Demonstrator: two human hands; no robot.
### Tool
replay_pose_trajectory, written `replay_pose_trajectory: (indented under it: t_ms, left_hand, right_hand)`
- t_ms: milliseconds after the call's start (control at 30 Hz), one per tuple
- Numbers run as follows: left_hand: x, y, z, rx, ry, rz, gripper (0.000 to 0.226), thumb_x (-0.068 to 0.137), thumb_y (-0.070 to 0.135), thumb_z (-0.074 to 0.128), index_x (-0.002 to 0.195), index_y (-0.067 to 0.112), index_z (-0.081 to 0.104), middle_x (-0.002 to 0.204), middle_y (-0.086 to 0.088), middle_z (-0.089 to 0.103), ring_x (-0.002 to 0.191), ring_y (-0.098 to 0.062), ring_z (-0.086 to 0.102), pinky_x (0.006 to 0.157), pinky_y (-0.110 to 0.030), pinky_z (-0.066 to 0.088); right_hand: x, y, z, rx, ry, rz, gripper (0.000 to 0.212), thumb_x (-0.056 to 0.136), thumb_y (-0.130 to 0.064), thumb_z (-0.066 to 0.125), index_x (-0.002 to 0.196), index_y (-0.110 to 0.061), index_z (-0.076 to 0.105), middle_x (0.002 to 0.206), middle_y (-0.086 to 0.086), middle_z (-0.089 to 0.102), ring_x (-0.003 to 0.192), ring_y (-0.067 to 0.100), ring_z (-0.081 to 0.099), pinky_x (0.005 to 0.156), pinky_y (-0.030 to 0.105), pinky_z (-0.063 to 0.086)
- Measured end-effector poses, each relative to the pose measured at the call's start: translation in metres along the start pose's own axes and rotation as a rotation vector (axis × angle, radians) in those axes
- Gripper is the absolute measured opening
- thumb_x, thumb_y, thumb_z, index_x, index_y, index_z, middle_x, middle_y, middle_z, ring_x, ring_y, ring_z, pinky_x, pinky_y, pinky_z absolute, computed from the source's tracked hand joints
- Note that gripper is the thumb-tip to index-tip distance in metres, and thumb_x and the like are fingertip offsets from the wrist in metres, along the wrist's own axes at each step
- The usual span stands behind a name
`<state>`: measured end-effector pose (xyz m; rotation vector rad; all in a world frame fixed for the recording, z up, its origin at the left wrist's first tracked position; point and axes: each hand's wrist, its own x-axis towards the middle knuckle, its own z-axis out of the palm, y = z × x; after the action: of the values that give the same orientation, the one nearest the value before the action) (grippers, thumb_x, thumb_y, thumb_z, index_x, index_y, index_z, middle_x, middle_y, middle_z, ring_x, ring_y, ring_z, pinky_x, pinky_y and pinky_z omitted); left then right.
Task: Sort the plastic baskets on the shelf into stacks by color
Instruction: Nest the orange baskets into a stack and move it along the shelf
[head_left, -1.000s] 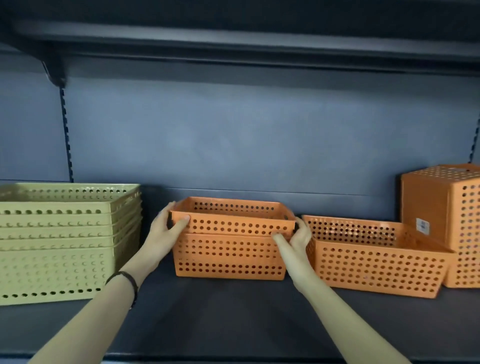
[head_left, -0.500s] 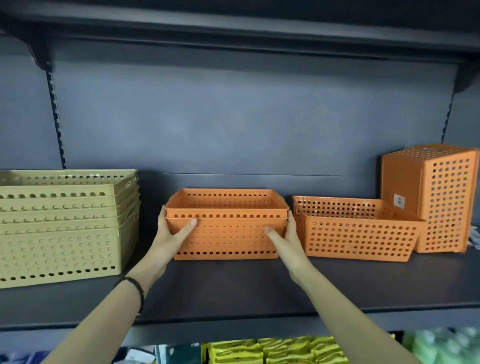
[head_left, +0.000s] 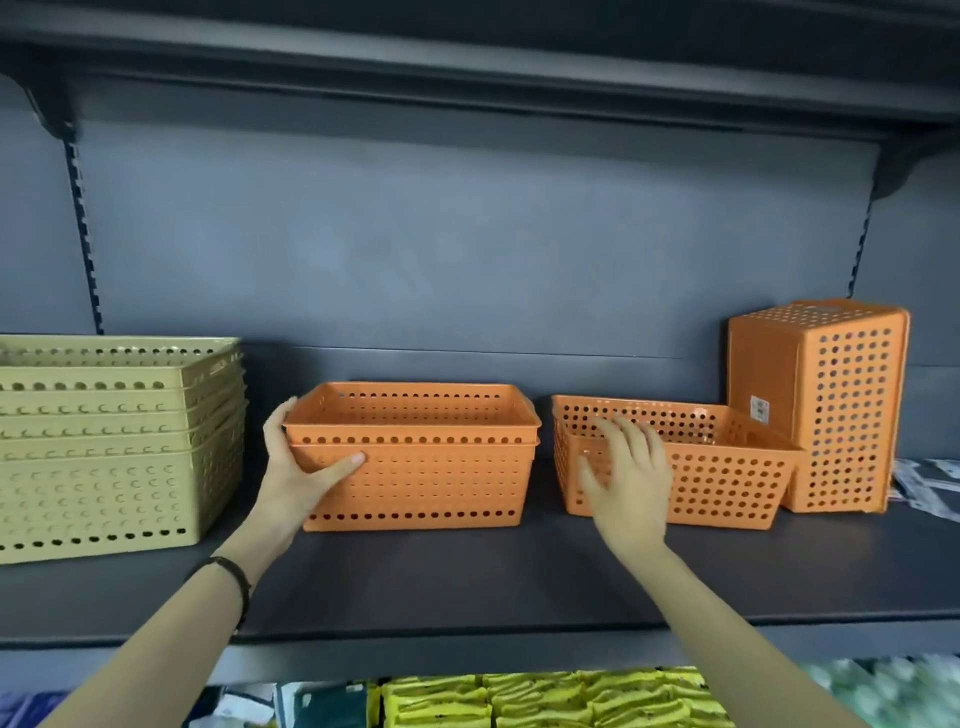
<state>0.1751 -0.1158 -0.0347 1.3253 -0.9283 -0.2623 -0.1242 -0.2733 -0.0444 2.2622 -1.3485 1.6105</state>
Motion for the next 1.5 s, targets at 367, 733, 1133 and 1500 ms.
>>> replay_pose_trajectory:
  t_ms: [367,733,1133,1500]
  left_hand:
    - [-0.005,0.0,-0.008,0.054,0.063,0.052,0.065,0.078,0.007,0.074,0.099,0.05,0.032,0.122,-0.006,0.044,0.11,-0.022,0.048,0.081,-0.036,0.046]
    - [-0.016,0.005,-0.011,0.033,0.068,0.042,0.072,0.076,0.007,0.076,0.111,0.054,0.034,0.131,-0.005,0.047,0.118,-0.02,0.048,0.096,-0.043,0.045]
    - [0.003,0.073,-0.003,0.464,0.152,0.148,0.104,0.049,0.078,0.055,0.142,0.034,0.041,0.162,-0.004,0.016,0.149,-0.021,0.006,0.118,-0.047,0.011]
    - [0.012,0.093,0.046,0.195,-0.041,0.292,0.123,0.072,0.012,0.081,0.151,0.022,-0.012,0.115,0.027,0.045,0.097,0.013,0.056,0.08,-0.002,0.04]
  right_hand:
    - [0.022,0.028,0.01,-0.086,-0.047,0.054,0.025,0.079,-0.019,0.077,0.103,-0.02,0.071,0.116,0.004,0.068,0.133,0.03,0.045,0.11,0.062,0.012]
    - [0.063,-0.01,-0.008,0.196,0.13,0.002,0.024,0.084,-0.018,0.072,0.107,-0.012,0.068,0.114,0.007,0.066,0.134,0.033,0.042,0.115,0.063,0.007]
    - [0.1,-0.125,-0.014,0.435,0.204,-0.159,0.024,0.088,-0.022,0.067,0.111,-0.016,0.067,0.119,0.002,0.064,0.139,0.027,0.035,0.118,0.058,0.001]
    - [0.043,-0.198,0.017,0.467,0.019,-0.294,0.025,0.09,-0.029,0.062,0.114,-0.022,0.065,0.123,-0.004,0.063,0.141,0.021,0.034,0.12,0.055,0.003]
